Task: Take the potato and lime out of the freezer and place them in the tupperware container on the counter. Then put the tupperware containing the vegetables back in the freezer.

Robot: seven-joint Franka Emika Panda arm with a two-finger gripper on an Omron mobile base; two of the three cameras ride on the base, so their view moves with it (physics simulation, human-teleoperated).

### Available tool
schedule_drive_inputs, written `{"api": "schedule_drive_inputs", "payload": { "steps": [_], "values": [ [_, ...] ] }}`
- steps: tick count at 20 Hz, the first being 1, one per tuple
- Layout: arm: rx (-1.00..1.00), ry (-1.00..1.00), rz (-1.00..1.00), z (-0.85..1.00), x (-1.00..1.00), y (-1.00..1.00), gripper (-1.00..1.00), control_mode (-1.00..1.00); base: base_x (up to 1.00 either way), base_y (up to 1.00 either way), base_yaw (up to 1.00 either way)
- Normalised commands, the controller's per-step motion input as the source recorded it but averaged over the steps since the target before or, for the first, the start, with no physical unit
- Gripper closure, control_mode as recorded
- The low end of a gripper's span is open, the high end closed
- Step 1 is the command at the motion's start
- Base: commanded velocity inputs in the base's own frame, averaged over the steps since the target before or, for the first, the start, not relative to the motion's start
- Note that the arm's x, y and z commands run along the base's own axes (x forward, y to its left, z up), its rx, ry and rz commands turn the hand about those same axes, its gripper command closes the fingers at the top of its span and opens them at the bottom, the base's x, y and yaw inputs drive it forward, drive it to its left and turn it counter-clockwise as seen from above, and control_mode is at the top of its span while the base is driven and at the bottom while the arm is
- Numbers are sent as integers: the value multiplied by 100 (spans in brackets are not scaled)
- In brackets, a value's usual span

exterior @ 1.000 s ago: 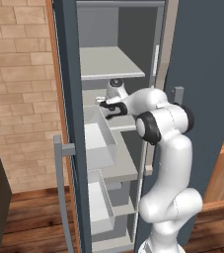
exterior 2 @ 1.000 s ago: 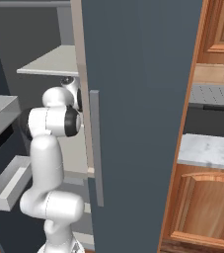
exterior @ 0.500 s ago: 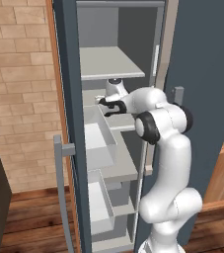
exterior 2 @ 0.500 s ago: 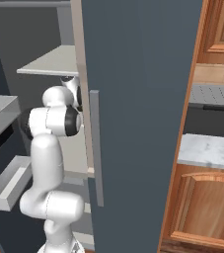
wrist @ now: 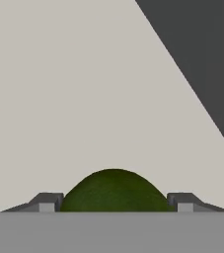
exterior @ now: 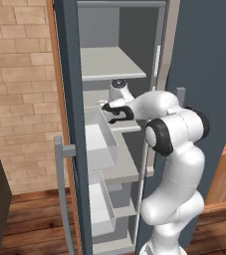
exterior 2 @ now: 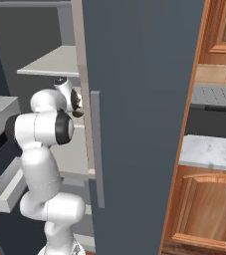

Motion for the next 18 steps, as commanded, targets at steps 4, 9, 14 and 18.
{"api": "schedule_drive_inputs", "payload": {
  "steps": [4,9,14,18],
  "values": [
    [0,-13,0,-1,-91,0,100,-100,0,0,0],
    [3,-12,0,7,-100,-5,100,-100,0,0,0],
    [12,0,-1,74,-99,-17,100,-100,0,0,0],
    [6,4,0,100,-76,-13,100,-100,0,0,0]
  ]
}}
